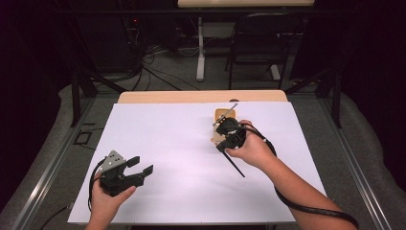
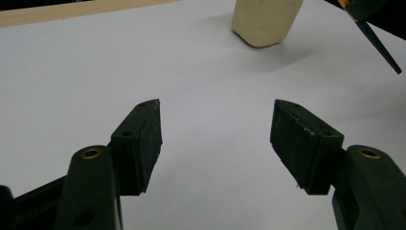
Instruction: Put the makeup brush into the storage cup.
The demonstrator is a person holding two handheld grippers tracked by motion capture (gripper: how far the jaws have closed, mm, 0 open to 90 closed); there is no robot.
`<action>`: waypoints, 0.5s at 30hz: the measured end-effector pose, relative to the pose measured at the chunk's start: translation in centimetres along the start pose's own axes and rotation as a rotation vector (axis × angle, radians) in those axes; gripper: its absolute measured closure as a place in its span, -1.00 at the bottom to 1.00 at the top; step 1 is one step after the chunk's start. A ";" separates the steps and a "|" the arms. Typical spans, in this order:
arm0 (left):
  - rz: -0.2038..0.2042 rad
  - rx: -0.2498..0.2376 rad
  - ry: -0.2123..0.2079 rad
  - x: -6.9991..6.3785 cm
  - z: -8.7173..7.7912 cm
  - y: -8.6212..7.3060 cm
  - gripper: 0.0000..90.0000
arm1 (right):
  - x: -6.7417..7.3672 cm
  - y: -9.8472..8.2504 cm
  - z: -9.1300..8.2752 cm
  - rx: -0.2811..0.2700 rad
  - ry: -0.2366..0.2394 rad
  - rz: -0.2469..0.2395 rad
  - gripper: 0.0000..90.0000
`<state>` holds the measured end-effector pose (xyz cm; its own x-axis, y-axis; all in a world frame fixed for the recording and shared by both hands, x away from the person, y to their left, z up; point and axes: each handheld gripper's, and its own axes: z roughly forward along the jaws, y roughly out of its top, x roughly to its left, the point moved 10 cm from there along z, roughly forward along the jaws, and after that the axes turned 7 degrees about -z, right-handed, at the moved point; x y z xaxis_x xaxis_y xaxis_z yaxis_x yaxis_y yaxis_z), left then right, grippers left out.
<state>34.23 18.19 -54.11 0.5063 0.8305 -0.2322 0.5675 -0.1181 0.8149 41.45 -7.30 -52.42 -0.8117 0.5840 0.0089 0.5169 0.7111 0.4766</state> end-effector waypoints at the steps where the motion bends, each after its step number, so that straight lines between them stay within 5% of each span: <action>1: -0.003 -0.002 0.003 0.0 0.1 0.0 -0.21 | 0.1 0.0 -0.1 -0.003 0.001 -0.001 0.87; 15: -0.015 -0.009 -0.013 -0.4 0.3 0.3 -0.17 | 0.3 0.7 -0.6 -0.147 0.000 0.026 0.87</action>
<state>34.36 17.68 -53.90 0.5062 0.8249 -0.2515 0.5695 -0.1007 0.8158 41.39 -6.86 -51.55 -0.7985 0.6015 0.0227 0.4921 0.6307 0.6000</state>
